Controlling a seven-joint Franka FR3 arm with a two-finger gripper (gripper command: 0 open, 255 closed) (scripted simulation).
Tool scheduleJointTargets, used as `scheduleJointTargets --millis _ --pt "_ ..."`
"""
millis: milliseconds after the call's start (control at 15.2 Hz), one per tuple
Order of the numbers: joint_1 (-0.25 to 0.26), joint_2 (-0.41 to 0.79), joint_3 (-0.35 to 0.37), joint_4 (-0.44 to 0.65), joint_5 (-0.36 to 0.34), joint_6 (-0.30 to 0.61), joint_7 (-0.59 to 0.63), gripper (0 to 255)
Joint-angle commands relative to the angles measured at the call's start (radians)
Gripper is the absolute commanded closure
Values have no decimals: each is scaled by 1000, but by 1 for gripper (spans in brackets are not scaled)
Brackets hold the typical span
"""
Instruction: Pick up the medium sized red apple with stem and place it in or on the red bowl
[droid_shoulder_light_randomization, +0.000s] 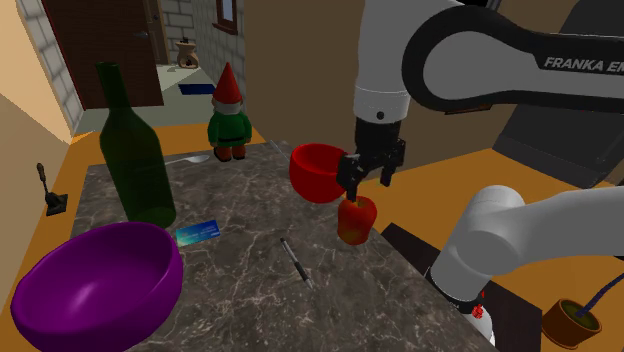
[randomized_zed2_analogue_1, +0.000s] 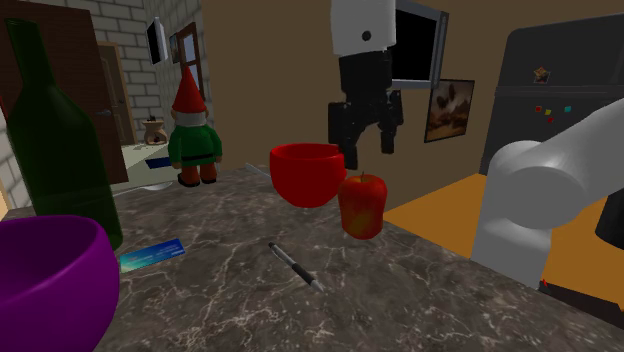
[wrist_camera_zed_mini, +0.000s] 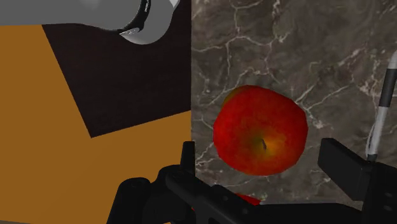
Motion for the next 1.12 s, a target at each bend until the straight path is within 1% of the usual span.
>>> scheduleJointTargets --millis 0,66,528,1056 --pt "0 15 64 10 39 -20 90 0" --pt "0 17 72 12 43 -21 101 0" --pt "19 -11 96 -101 73 61 94 0" --pt "19 -11 96 -101 73 61 94 0"
